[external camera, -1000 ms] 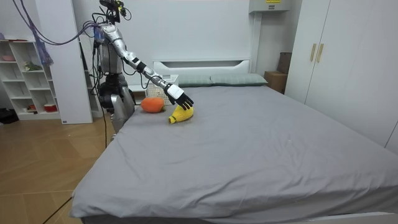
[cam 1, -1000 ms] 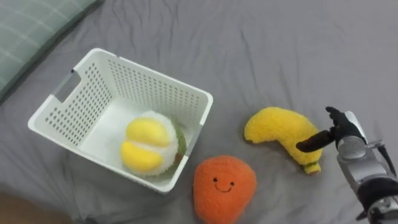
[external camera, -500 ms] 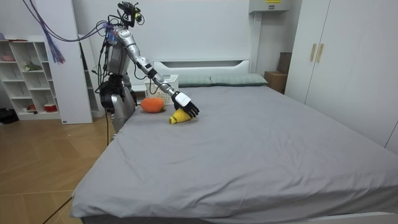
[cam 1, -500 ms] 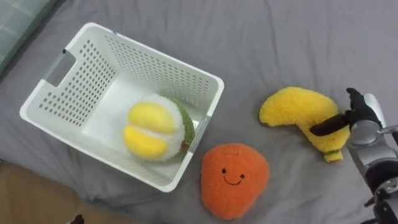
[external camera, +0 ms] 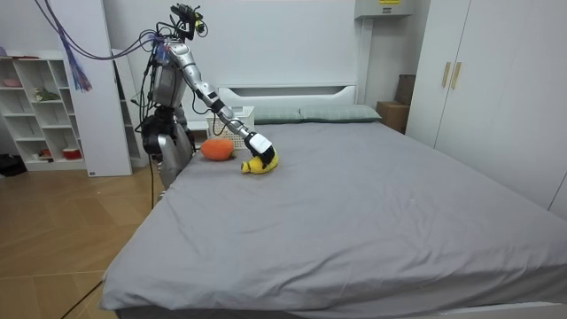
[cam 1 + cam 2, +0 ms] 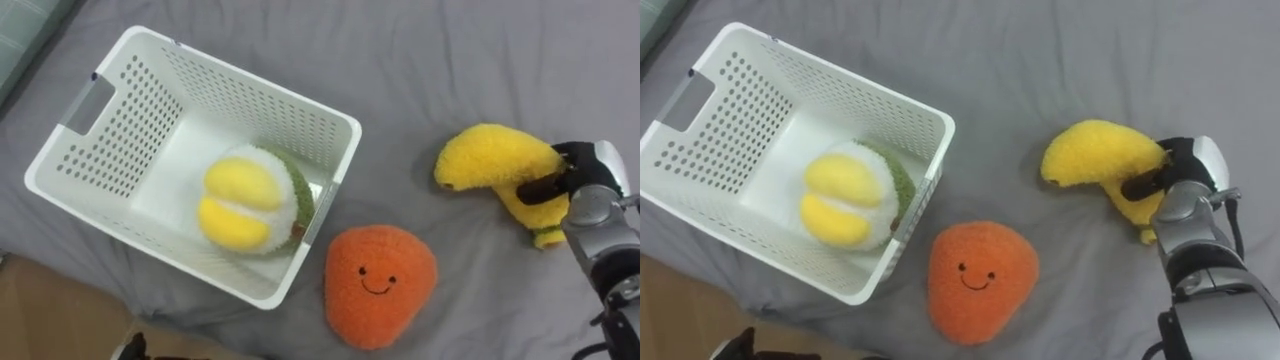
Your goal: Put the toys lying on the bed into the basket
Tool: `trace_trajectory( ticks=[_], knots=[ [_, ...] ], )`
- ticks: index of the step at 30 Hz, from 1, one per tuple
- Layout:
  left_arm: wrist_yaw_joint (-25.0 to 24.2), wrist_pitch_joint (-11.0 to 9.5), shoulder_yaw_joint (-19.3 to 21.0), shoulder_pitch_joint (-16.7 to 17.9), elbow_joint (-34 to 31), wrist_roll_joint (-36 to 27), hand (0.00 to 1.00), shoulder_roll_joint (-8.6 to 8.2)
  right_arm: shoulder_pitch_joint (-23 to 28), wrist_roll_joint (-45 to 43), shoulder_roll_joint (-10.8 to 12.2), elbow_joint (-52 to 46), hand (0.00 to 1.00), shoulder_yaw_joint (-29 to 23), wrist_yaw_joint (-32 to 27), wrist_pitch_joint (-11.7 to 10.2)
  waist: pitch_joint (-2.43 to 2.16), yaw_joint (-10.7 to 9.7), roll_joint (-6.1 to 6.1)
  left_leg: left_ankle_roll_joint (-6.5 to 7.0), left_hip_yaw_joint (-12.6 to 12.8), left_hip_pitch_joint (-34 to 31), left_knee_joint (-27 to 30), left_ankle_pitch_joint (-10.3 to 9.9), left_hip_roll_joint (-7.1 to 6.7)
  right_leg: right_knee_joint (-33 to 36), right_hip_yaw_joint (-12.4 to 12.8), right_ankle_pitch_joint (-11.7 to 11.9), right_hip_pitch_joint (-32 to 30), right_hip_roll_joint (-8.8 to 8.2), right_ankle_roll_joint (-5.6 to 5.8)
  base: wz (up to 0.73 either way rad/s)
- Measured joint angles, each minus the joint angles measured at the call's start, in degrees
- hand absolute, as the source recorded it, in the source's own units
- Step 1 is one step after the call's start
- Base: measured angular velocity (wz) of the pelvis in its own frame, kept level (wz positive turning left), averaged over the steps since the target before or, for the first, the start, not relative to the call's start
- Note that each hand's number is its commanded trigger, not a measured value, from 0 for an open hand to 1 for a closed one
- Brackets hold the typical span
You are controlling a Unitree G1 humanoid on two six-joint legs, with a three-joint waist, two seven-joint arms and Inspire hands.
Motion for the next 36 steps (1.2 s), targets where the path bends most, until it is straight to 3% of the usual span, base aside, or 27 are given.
trace_trajectory(
  ticks=[10, 13, 17, 22, 24, 28, 29, 33, 36],
  knots=[
    [-1.1, 0.0, -0.6, 0.2, 0.4, -0.5, 0.00, -0.01, 0.0, -1.3, 0.0, -1.8, 1.00, 0.0, 0.2, -0.7, -0.03, -0.1, 0.07, 0.00, 0.0, 0.6, 0.0, 0.0, -0.05, -0.1, 0.1, 0.0, 0.6, -0.02, 0.01, 0.00],
    [-1.1, 0.0, -0.3, 0.4, 0.3, -2.1, 0.00, 0.05, 0.3, -2.1, 0.0, -4.6, 1.00, -0.1, 0.2, -0.6, -0.05, -0.7, 0.09, 0.00, 0.4, 1.9, 0.0, 0.0, -0.07, -0.2, 0.0, 0.0, 2.0, -0.05, 0.01, 0.00],
    [-0.9, 0.0, 0.7, 1.4, 0.4, -2.0, 0.00, 0.22, 4.0, -4.5, 0.0, -15.6, 1.00, -0.1, 0.2, -0.6, -0.30, -2.0, 0.01, 0.00, 1.2, 4.6, -0.2, 0.0, -0.07, -0.3, 0.7, 0.0, 4.4, -0.13, 0.03, -0.08],
    [-0.9, 0.1, 5.0, 4.4, -0.8, -1.9, 0.00, 0.38, 11.1, -8.0, -0.3, -31.9, 1.00, -0.3, 0.5, 0.2, -1.14, -4.2, -0.06, 0.00, 1.5, 9.3, -0.5, 0.0, -0.09, -0.5, 0.3, 0.0, 9.0, -0.33, 0.05, -0.08],
    [-0.9, 0.2, 6.0, 6.9, -1.2, -1.5, 0.00, 0.40, 14.5, -8.4, -0.3, -37.8, 1.00, -0.7, 1.1, 0.7, -2.53, -5.2, -0.10, 0.00, 1.9, 12.8, -2.0, 0.0, -0.06, -1.4, 0.3, -0.1, 12.0, -0.56, 0.18, -0.12],
    [-0.8, 0.2, 6.8, 9.7, -1.3, -2.1, 0.00, 0.28, 16.5, -8.9, -0.2, -41.5, 1.00, -1.3, 2.6, 1.0, -2.86, -6.2, 0.23, 0.02, 3.0, 17.3, -3.1, -0.1, 0.09, -1.3, 0.8, -0.3, 15.7, -0.53, 0.54, -0.10],
    [-0.8, 0.2, 6.8, 10.5, -1.3, -2.1, 0.00, 0.12, 16.9, -8.7, -0.2, -42.9, 1.00, -1.6, 3.1, 2.0, -3.29, -6.6, 0.67, 0.21, 2.9, 18.4, -4.2, -0.5, 0.39, -1.3, 1.0, -0.3, 16.3, -0.17, 0.63, 0.00],
    [-0.8, 0.5, 7.0, 12.6, -1.3, -1.4, 0.00, -0.15, 20.3, -9.0, 0.3, -49.6, 1.00, -2.9, 5.0, 2.6, -3.83, -6.8, 0.99, 0.21, 3.2, 21.2, -4.0, -0.6, 0.44, -1.0, 1.9, -0.3, 19.2, -0.06, 0.58, -0.05],
    [-0.8, 1.2, 6.9, 12.8, -1.3, -1.5, 0.00, -0.23, 20.4, -9.0, 0.3, -50.5, 1.00, -2.9, 5.6, 2.8, -3.80, -7.0, 1.01, 0.19, 3.3, 22.2, -3.8, -0.5, 0.45, -1.1, 2.0, -0.3, 20.2, -0.08, 0.56, 0.00]
  ],
)
